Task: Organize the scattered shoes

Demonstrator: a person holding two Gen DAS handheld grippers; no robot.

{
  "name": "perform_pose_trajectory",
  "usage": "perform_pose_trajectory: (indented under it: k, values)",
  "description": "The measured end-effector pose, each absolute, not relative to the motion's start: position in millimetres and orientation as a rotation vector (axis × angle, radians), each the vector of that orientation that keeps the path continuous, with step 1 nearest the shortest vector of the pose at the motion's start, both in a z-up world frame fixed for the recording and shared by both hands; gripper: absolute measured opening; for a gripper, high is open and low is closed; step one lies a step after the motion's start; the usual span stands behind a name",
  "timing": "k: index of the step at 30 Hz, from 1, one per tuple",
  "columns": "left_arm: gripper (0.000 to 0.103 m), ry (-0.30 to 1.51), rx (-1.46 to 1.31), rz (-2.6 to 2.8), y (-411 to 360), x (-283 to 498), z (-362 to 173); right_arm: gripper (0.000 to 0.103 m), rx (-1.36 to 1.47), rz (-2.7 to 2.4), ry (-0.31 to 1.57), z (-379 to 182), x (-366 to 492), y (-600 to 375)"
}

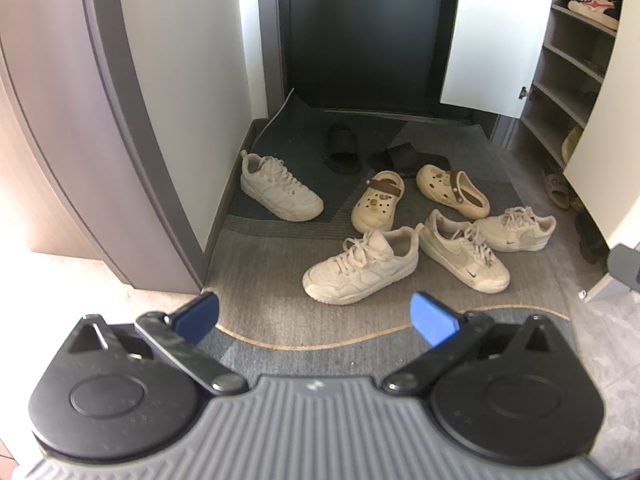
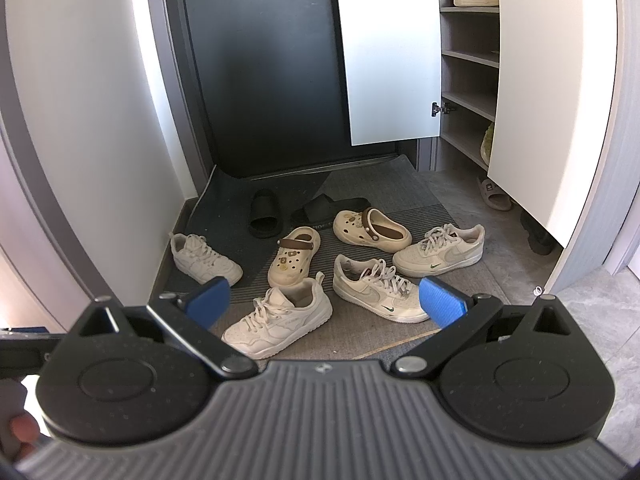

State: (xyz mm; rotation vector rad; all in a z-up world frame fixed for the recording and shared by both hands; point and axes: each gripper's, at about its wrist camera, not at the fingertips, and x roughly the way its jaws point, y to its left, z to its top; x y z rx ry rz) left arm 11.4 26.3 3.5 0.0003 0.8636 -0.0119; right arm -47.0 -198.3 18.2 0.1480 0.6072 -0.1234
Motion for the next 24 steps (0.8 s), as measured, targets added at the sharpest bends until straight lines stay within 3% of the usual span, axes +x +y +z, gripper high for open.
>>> perform_pose_trajectory:
  k: [12, 20, 24]
  values:
    - [0.103, 0.808, -0.138, -0.182, 43, 7, -1, 0.103, 0.162, -0.124, 0.585, 21, -53, -203]
    - [0.103, 0.83, 0.203, -0.326, -3, 38, -12, 0.103, 0.171, -0.097, 0.555, 29, -64, -207]
    - [0.103, 0.882, 0.242, -0.339, -19, 88, -47, 0.103, 0.199, -0.099, 0.535, 30, -66, -215]
